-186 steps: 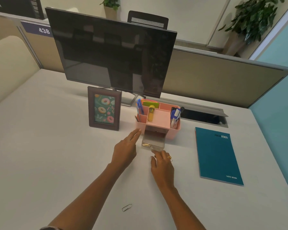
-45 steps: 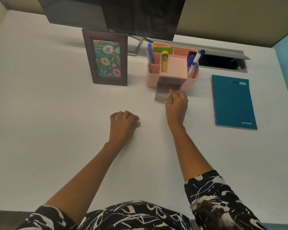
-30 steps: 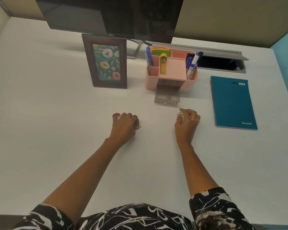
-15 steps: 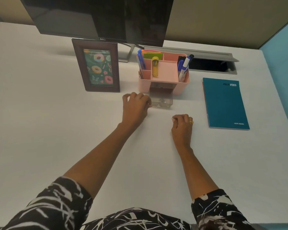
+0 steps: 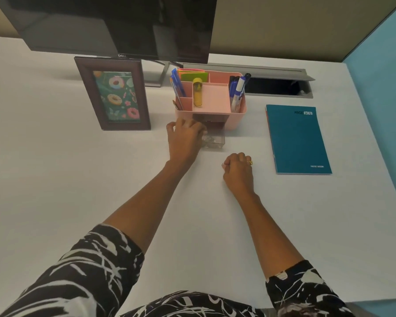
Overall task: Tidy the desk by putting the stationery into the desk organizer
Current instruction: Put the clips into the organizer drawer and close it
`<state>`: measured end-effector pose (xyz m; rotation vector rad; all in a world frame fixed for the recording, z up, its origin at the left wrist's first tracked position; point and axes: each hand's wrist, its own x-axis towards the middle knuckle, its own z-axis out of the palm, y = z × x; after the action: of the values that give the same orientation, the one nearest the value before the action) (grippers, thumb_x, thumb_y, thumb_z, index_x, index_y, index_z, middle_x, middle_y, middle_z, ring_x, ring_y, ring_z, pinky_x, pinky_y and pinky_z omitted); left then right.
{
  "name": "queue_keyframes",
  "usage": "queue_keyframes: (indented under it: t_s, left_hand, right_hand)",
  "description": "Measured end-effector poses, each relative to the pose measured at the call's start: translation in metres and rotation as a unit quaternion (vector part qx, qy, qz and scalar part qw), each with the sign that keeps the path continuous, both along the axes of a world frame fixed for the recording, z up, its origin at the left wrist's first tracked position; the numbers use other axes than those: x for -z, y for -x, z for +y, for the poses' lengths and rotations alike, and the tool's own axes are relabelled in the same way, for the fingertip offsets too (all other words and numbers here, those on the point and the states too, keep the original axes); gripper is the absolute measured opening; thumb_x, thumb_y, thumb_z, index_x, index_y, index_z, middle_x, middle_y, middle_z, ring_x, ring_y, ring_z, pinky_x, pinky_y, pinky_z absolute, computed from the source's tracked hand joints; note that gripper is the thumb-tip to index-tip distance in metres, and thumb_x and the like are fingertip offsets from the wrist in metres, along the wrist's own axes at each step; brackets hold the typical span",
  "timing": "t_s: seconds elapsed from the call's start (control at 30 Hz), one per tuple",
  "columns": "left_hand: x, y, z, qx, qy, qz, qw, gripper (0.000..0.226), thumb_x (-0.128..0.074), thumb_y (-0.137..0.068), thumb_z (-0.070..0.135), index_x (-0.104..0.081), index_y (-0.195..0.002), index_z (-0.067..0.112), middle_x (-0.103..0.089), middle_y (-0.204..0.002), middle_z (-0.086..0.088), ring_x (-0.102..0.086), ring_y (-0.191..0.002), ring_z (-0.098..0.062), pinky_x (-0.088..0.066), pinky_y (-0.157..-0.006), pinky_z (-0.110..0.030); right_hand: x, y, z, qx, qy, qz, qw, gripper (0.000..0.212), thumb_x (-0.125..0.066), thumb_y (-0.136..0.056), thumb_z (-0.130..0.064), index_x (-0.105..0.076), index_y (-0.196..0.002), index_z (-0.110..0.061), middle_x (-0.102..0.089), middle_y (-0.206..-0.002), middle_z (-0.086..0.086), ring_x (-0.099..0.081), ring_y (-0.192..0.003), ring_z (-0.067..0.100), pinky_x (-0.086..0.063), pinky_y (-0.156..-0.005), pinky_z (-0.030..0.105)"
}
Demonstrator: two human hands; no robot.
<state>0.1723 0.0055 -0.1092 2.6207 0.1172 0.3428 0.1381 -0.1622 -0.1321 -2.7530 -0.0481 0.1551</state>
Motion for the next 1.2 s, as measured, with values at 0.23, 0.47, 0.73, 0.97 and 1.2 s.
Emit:
queue_keyframes:
  t_s: [0.23, 0.47, 0.73, 0.97, 1.2]
  left_hand:
    - [0.019, 0.028, 0.004, -0.041, 0.03, 0.002, 0.999, 0.021, -0.067, -0.087, 0.024, -0.067, -0.108, 0.022, -0.062, -0.123, -0.005, -0.054, -0.112, -0.027, -0.039, -0.101, -0.044]
    - [0.027, 0.041, 0.012, -0.051, 0.084, 0.044, 0.994, 0.025, -0.07, -0.085, 0.025, -0.066, -0.11, 0.022, -0.059, -0.123, -0.004, -0.058, -0.102, -0.024, -0.054, -0.087, -0.038]
    - [0.029, 0.036, 0.006, -0.06, 0.108, 0.071, 0.99, 0.024, -0.069, -0.086, 0.026, -0.066, -0.11, 0.02, -0.059, -0.121, -0.004, -0.062, -0.093, -0.026, -0.057, -0.084, -0.041]
    - [0.033, 0.033, 0.007, -0.06, 0.107, 0.071, 0.99, 0.019, -0.066, -0.089, 0.026, -0.067, -0.108, 0.023, -0.059, -0.119, -0.001, -0.062, -0.088, -0.026, -0.058, -0.079, -0.042]
    - [0.037, 0.03, 0.007, -0.063, 0.11, 0.058, 0.99, 0.016, -0.064, -0.09, 0.025, -0.068, -0.105, 0.023, -0.059, -0.117, 0.0, -0.062, -0.09, -0.024, -0.059, -0.075, -0.04]
  right_hand:
    - [0.005, 0.017, 0.005, -0.032, -0.034, -0.033, 0.998, 0.012, -0.052, -0.093, -0.013, -0.057, -0.1, -0.005, -0.061, -0.101, 0.014, -0.052, -0.094, 0.024, -0.038, -0.074, 0.023]
    - [-0.004, 0.021, 0.024, 0.027, -0.19, -0.09, 0.977, 0.008, -0.057, -0.09, -0.011, -0.063, -0.092, -0.007, -0.066, -0.094, 0.009, -0.059, -0.085, 0.021, -0.041, -0.071, 0.017]
    - [-0.041, -0.039, 0.048, 0.052, -0.251, -0.134, 0.957, 0.015, -0.058, -0.091, -0.015, -0.068, -0.102, -0.009, -0.069, -0.102, 0.008, -0.063, -0.091, 0.018, -0.049, -0.08, 0.019]
    - [-0.028, -0.034, 0.029, 0.096, -0.273, -0.141, 0.947, 0.019, -0.059, -0.091, -0.017, -0.067, -0.106, -0.009, -0.069, -0.109, 0.007, -0.063, -0.099, 0.02, -0.053, -0.089, 0.031]
    - [0.002, -0.011, 0.017, 0.123, -0.243, -0.087, 0.958, 0.024, -0.063, -0.088, -0.02, -0.063, -0.109, -0.009, -0.065, -0.111, 0.008, -0.063, -0.096, 0.021, -0.056, -0.086, 0.035]
